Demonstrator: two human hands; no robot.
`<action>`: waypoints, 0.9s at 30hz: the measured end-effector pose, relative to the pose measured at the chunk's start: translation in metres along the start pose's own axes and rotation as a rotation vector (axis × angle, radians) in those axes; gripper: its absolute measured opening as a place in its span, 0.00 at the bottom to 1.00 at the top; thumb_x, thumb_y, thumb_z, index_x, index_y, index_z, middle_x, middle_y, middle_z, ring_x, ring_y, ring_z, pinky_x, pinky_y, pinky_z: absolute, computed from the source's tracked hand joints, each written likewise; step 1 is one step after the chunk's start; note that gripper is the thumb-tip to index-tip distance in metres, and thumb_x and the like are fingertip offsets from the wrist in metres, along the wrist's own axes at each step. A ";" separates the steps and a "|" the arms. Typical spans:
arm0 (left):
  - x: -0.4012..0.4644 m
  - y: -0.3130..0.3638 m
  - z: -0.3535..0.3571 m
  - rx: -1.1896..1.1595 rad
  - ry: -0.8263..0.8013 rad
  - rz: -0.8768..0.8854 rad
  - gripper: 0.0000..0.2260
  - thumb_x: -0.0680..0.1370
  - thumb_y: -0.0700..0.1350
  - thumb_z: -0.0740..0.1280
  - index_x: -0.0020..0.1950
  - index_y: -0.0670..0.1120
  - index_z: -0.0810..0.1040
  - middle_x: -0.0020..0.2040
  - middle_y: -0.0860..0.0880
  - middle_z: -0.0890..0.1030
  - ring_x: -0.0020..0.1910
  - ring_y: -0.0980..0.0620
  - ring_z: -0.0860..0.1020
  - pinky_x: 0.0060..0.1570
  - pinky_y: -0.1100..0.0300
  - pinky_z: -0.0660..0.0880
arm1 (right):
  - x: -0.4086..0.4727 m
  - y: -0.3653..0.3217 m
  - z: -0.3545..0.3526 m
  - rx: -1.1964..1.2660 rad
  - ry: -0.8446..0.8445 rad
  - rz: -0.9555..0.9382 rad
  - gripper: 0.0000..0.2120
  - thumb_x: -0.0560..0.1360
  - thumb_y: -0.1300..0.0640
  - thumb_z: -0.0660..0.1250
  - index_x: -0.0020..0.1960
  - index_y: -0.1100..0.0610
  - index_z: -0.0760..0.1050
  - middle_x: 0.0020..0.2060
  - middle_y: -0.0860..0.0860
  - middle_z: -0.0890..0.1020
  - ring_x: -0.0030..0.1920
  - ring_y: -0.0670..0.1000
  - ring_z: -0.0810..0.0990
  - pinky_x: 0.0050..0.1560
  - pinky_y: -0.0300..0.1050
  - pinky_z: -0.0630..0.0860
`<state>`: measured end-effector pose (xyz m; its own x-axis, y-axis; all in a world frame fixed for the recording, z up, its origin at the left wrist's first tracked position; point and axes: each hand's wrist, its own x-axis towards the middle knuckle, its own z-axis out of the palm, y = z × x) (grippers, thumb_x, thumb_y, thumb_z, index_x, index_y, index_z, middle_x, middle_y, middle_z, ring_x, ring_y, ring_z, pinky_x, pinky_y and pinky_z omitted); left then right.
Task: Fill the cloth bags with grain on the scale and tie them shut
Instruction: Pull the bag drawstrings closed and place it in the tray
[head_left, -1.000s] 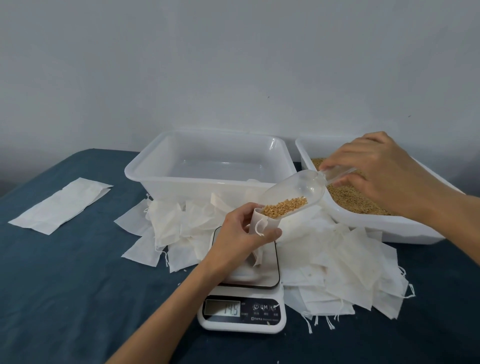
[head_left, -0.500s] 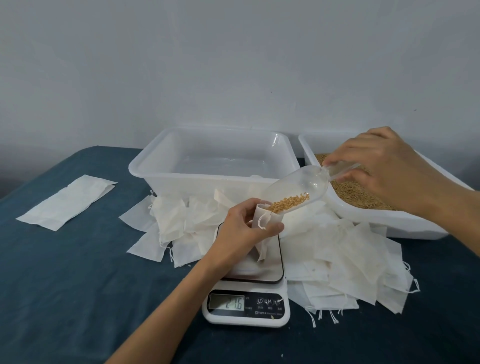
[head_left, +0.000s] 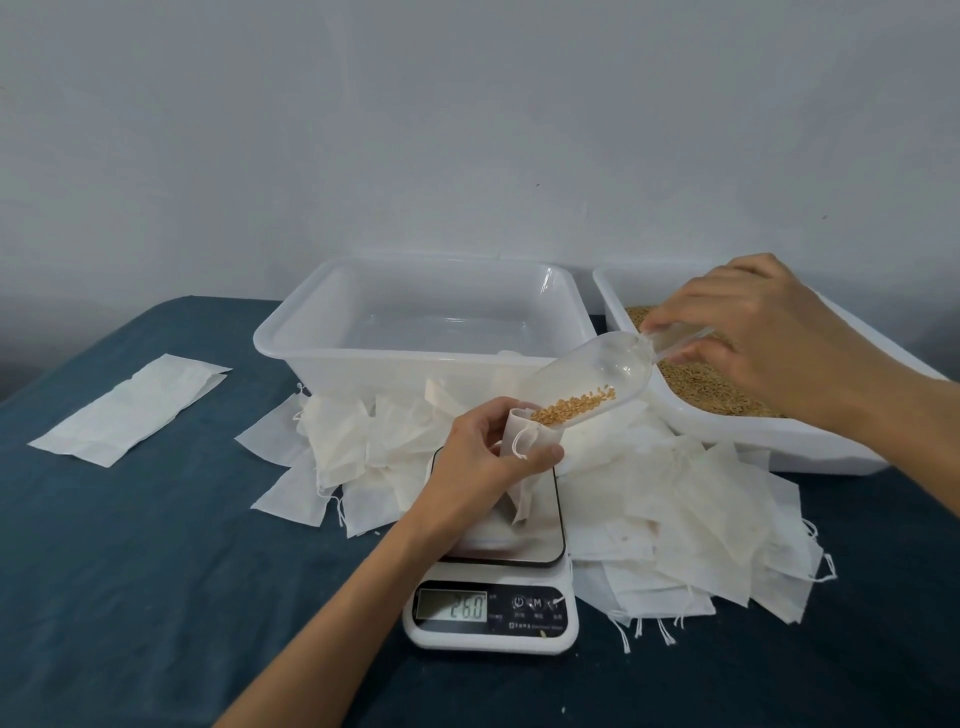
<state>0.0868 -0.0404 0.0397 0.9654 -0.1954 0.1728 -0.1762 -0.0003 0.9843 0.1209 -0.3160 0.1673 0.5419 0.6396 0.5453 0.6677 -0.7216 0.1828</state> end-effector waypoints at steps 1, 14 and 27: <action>0.000 0.001 0.000 -0.005 -0.001 0.000 0.17 0.70 0.49 0.80 0.57 0.49 0.83 0.50 0.50 0.86 0.50 0.54 0.83 0.51 0.58 0.79 | 0.000 0.000 0.000 0.004 -0.001 0.003 0.18 0.66 0.63 0.80 0.53 0.51 0.82 0.47 0.44 0.83 0.48 0.52 0.80 0.59 0.44 0.62; -0.002 0.003 0.000 0.021 -0.005 0.008 0.13 0.72 0.45 0.79 0.55 0.47 0.83 0.44 0.55 0.84 0.45 0.56 0.81 0.45 0.64 0.76 | -0.016 0.006 0.009 0.229 -0.125 0.232 0.16 0.71 0.57 0.75 0.55 0.42 0.78 0.47 0.34 0.82 0.50 0.39 0.80 0.59 0.46 0.73; 0.003 0.008 -0.006 0.166 0.200 0.205 0.10 0.76 0.40 0.77 0.47 0.57 0.87 0.46 0.52 0.87 0.45 0.52 0.84 0.44 0.62 0.78 | -0.069 0.070 0.041 0.328 -0.151 1.026 0.15 0.75 0.58 0.75 0.59 0.54 0.74 0.53 0.48 0.78 0.55 0.49 0.76 0.55 0.43 0.70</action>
<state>0.0894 -0.0350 0.0486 0.9222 -0.0117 0.3864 -0.3840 -0.1441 0.9120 0.1507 -0.4000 0.1088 0.9613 -0.1856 0.2035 -0.0471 -0.8388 -0.5424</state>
